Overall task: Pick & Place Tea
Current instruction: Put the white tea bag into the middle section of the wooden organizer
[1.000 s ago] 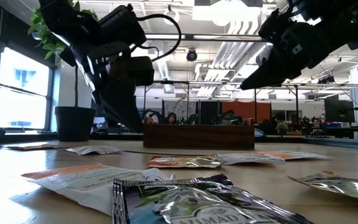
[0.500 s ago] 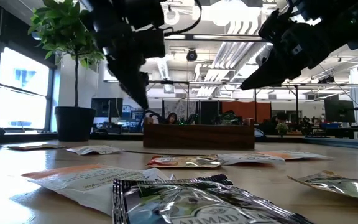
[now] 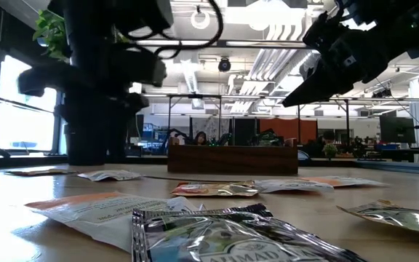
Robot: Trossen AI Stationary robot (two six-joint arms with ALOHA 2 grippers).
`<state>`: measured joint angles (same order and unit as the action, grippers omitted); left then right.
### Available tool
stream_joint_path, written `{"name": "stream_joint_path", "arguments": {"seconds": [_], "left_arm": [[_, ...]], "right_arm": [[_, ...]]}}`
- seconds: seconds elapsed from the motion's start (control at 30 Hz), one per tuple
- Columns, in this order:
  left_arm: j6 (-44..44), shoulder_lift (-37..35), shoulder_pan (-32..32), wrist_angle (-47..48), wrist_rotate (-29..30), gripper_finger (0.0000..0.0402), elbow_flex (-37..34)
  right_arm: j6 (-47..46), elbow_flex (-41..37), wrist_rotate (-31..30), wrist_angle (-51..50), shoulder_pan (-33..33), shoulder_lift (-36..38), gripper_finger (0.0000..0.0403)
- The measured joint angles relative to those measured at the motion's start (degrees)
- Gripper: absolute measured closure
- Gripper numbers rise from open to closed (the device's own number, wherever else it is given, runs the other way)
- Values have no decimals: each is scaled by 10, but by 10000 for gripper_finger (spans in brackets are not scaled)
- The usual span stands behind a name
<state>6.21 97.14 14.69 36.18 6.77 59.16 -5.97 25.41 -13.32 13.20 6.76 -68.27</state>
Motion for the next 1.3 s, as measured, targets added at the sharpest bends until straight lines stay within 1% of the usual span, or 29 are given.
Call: {"name": "stream_joint_path", "arguments": {"seconds": [0.07,0.13,0.2,0.37,0.47,0.53,0.6,0.67,0.8,0.87,0.97,1.07,1.2,1.3], "left_arm": [[23,9,10,-17,18,239,3],[30,21,19,-5,29,239,1],[31,34,27,-11,37,239,1],[31,58,31,-10,37,239,5],[31,60,30,-9,42,240,4],[31,60,30,-9,43,247,4],[31,61,30,-9,43,266,4],[31,61,30,-9,31,296,3],[43,61,29,-10,4,377,3],[58,61,25,-10,-2,393,3],[76,62,20,-11,-4,385,2],[78,60,13,-11,-5,386,7],[80,53,10,32,-18,383,34],[66,51,11,28,-19,366,60]], "right_arm": [[0,0,0,1,0,0,284],[0,0,0,4,0,0,284],[0,0,0,4,0,0,284],[-1,0,0,4,0,0,284],[-1,0,0,4,0,0,284],[-2,0,0,4,0,0,284],[-2,0,0,4,0,0,284],[-2,0,0,4,0,0,284],[-1,0,0,4,0,0,284],[-4,0,0,4,0,0,284],[-5,0,0,4,0,0,284],[-5,0,0,4,0,0,284],[-5,0,0,5,0,0,284],[-5,0,0,8,0,0,284]]}}
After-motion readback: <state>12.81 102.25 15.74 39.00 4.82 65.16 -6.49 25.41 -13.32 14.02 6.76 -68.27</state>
